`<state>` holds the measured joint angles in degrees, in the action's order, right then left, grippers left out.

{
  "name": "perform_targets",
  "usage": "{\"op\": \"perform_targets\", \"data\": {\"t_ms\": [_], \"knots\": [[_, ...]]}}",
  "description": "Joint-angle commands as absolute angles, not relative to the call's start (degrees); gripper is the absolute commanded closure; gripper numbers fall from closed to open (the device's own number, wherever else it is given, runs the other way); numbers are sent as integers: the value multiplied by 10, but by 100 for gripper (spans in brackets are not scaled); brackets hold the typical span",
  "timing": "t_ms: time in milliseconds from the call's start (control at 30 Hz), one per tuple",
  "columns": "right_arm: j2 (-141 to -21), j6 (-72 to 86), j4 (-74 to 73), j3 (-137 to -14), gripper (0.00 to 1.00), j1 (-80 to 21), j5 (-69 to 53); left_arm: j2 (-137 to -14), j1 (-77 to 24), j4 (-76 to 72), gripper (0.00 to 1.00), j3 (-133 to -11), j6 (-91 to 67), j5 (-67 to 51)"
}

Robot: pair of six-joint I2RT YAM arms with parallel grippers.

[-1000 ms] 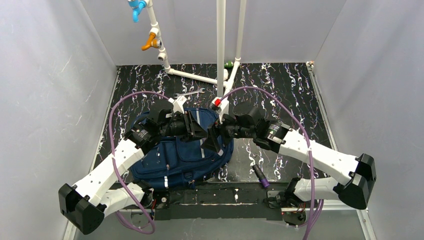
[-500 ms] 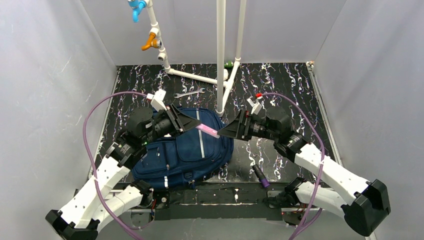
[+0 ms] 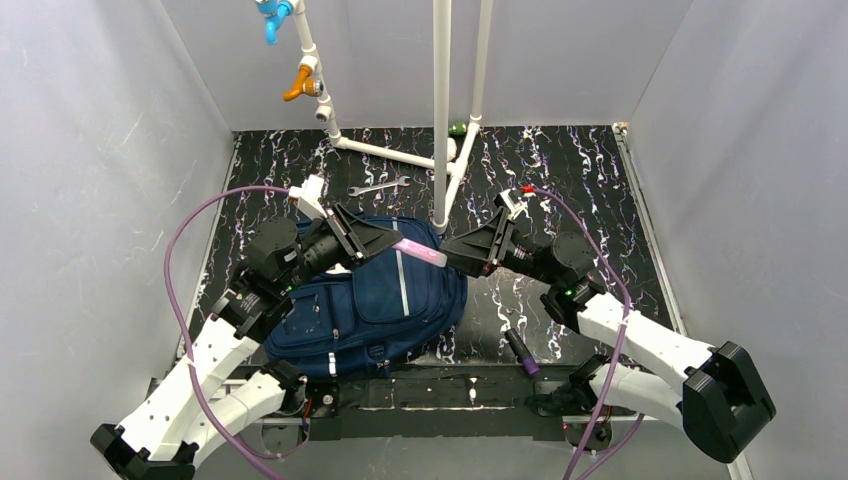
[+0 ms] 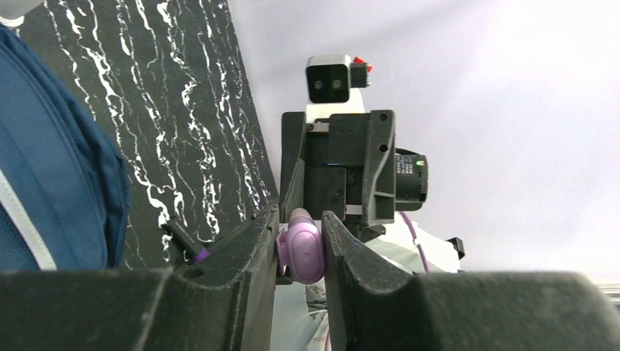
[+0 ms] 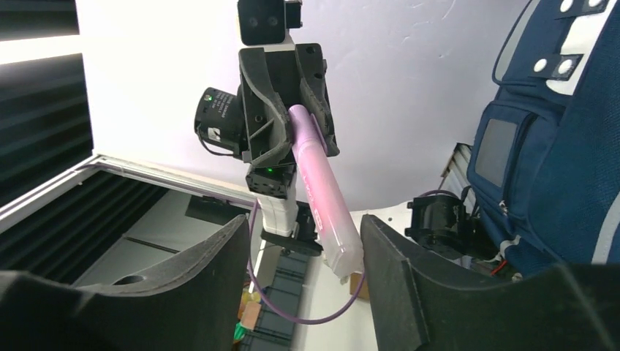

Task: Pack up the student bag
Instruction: Pick up the stationery from the center of the board.

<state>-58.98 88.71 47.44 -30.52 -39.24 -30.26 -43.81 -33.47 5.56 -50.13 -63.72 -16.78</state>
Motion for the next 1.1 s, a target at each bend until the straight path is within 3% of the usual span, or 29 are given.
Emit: {"op": "perform_targets", "data": {"t_ms": [0,200,367,467,500,533,567,600,700,800,900,967,1067], "knots": [[-595,931,567,-300,38,-397,-310,-434,-332,21,100,-492,-647,-164],[-609,937,587,-299,43,-409,-308,-435,-332,3,100,-488,-656,-162],[-626,951,625,-298,53,-419,-300,-440,-332,-11,100,-487,-661,-166],[-640,960,655,-297,70,-424,-294,-442,-332,-25,100,-481,-669,-170],[-644,962,665,-295,80,-425,-292,-443,-332,-23,100,-481,-667,-172],[-646,964,671,-293,98,-425,-287,-442,-332,-19,100,-480,-664,-173],[-648,965,673,-292,99,-425,-282,-441,-332,-11,100,-481,-659,-173],[-648,962,672,-291,99,-425,-279,-439,-332,13,92,-485,-648,-173],[-632,915,600,-298,99,-424,-277,-418,-332,176,47,-528,-576,-118],[-601,845,478,-297,99,-418,-263,-397,-332,382,24,-583,-506,-4],[-581,719,279,-343,99,-417,-248,-423,-332,561,18,-630,-481,101],[-587,648,189,-376,99,-417,-252,-464,-332,656,21,-643,-475,132],[-608,623,175,-395,99,-417,-270,-517,-332,686,27,-637,-479,144]]}}
